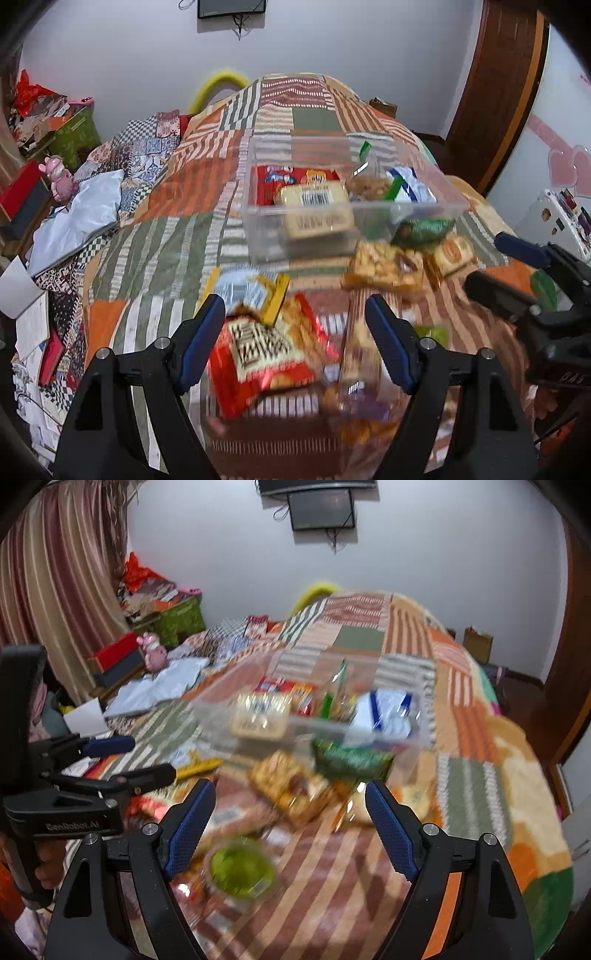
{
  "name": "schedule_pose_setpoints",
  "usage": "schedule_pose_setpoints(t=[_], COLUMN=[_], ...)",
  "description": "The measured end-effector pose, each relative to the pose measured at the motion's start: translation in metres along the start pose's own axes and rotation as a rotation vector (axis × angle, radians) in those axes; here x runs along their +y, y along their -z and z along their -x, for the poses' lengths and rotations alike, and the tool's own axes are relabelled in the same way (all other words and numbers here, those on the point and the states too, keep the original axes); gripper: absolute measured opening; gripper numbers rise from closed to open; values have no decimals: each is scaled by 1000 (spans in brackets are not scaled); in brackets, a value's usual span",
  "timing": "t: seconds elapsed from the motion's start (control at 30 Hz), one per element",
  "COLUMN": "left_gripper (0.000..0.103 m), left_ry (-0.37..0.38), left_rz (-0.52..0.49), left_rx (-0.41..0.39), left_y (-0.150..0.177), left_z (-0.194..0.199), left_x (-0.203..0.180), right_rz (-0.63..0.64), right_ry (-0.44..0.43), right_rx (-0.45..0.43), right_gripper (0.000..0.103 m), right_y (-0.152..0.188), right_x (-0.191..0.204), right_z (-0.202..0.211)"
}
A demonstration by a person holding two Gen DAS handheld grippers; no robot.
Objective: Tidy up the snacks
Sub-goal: 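Grasp the wafer roll pack with the left tool while the right tool grasps the green jelly cup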
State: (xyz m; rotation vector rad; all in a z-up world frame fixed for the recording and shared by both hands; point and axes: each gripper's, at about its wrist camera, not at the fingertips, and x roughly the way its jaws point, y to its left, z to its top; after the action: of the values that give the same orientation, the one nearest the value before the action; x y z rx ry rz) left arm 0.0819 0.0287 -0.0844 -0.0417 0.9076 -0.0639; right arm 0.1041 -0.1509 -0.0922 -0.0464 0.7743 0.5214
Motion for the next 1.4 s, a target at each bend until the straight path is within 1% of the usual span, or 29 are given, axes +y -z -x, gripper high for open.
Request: schedule_pose_setpoints(t=[0.2,0.4,0.47,0.53,0.57,0.63,0.77,0.93,0.97,1.03,1.17,1.23,1.3,1.4], left_gripper=[78,78,78,78,78,78,78,77,76,69,65,60,57,46], left_ry=[-4,0,3,9,14,25,50,94,100,101,114,113,111,117], left_rz=[-20,-39,-45,-50,-50,-48,-48,-63,-67,-77,-92,-102,-105,-107], left_rx=[3,2,2,3,7,14,29,50,56,68,108,130,145,154], left_y=[22,32,33,33,32,30,26,21,20,18,17,17,19,19], left_z=[11,16,16,15,13,10,2,-10,-13,-21,-37,-45,-51,-54], left_x=[0,-4,-7,-10,-12,-14,-23,-40,-43,-49,-57,-60,-62,-62], right_rz=[-8,-38,-47,-57,-59,-50,-31,-56,-62,-76,-113,-129,-138,-140], right_ry=[-35,-82,-88,-121,-131,-129,-97,-49,-40,-23,-3,-1,0,0], right_rx=[81,137,145,164,170,162,139,112,107,92,70,64,60,56], right_gripper=[81,80,74,61,58,58,57,57,57,57,57,57,57,57], right_y=[27,37,39,41,42,44,45,45,44,43,41,38,38,38], right_x=[11,13,12,10,10,11,9,-13,-18,-29,-46,-52,-55,-55], right_z=[-18,-29,-31,-34,-35,-34,-26,-14,-11,-5,4,7,8,9])
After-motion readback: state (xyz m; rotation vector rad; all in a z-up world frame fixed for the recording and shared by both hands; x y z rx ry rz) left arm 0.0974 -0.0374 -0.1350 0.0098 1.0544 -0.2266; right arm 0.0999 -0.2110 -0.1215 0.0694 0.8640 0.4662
